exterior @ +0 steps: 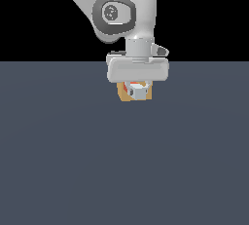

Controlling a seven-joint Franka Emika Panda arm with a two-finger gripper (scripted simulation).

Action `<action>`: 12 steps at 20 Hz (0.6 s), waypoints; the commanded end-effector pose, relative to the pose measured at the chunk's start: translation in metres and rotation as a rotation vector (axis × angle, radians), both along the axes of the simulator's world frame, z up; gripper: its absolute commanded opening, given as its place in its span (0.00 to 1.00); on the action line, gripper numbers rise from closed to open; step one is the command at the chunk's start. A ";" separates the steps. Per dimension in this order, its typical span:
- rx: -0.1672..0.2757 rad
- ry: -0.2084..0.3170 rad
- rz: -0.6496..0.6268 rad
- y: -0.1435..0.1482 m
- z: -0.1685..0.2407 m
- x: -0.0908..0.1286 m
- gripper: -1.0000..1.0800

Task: Insert the peg into the horizontal hole in a box.

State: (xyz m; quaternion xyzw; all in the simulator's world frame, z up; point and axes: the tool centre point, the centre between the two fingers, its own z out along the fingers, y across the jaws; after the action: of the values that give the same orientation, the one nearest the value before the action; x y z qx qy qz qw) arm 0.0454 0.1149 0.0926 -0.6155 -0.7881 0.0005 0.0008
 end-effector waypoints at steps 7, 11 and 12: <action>0.000 -0.002 -0.034 0.036 0.010 0.023 0.00; 0.000 -0.002 -0.041 0.044 0.012 0.028 0.00; 0.000 -0.002 -0.042 0.045 0.012 0.029 0.00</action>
State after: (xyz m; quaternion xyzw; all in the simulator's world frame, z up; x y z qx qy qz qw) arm 0.0721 0.1577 0.1027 -0.6306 -0.7761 0.0009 0.0008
